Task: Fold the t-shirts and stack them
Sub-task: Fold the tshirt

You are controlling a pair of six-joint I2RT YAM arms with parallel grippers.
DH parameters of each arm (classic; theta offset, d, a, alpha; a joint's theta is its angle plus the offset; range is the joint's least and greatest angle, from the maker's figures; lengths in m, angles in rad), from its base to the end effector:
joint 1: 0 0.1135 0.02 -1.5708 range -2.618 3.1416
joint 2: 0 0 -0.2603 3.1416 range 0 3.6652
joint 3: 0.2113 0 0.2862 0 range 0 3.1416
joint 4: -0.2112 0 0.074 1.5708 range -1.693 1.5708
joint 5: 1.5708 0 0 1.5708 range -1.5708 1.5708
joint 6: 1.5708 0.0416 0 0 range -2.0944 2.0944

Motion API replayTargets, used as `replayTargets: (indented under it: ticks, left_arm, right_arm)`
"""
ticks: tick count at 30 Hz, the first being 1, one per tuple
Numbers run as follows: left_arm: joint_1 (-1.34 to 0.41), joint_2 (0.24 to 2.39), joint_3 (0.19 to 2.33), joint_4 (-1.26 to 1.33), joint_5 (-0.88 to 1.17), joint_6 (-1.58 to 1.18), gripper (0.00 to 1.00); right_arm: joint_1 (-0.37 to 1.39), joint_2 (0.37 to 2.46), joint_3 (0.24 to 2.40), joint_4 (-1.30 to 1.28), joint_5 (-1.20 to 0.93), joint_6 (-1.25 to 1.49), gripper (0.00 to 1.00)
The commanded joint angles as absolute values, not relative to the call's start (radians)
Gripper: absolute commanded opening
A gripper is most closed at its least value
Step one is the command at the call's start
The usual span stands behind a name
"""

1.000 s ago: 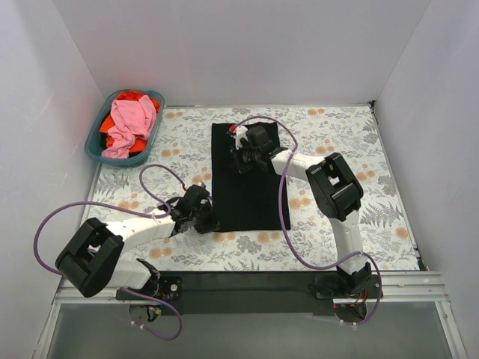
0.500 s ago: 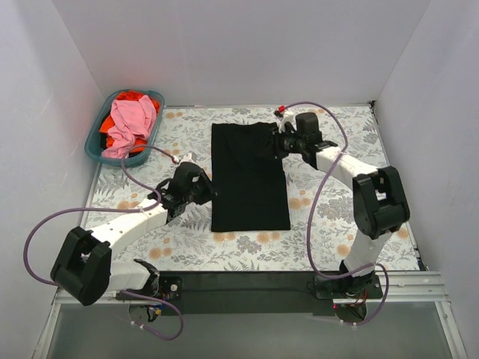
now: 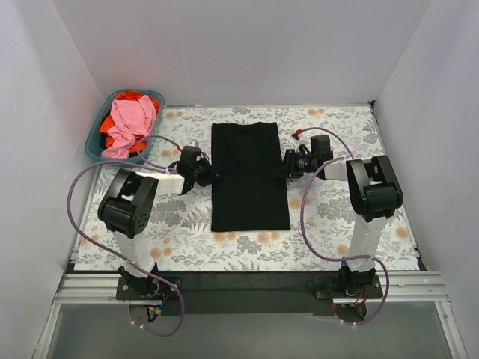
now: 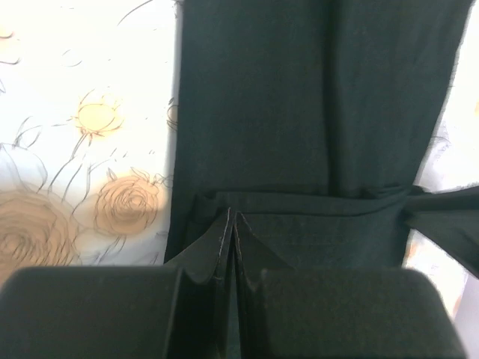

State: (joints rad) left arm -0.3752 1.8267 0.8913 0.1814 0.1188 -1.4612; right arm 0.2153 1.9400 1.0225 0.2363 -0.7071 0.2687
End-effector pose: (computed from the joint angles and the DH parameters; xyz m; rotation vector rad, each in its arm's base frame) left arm 0.3558 -0.1454 0.0968 -1.2685 2.2296 -0.9744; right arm 0.3984 0.1148 0.1040 -0.3325 2.2387 1.0533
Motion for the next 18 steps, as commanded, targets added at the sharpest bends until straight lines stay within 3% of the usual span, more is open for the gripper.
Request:
replayTargets:
  ticks: [1,7,13,18]
  left_arm:
    - [-0.342,1.851,0.917,0.218,0.133,-1.454,0.00]
    - [-0.321,1.861,0.930,0.155,0.109,-1.442,0.00]
    - [-0.345,1.634,0.916,-0.029,0.106,-1.420,0.07]
    - [-0.469,1.421,0.746,-0.103,0.170,-1.459,0.09]
  right_arm:
    - [0.181,1.991,1.038,0.328,-0.741,0.291,0.36]
    - [0.132,2.011,1.034,0.362,-0.795,0.279,0.34]
    - [0.144,1.781,0.924,0.380,-0.845,0.350,0.39]
    - [0.187,1.568,0.675,0.383,-0.911,0.374,0.41]
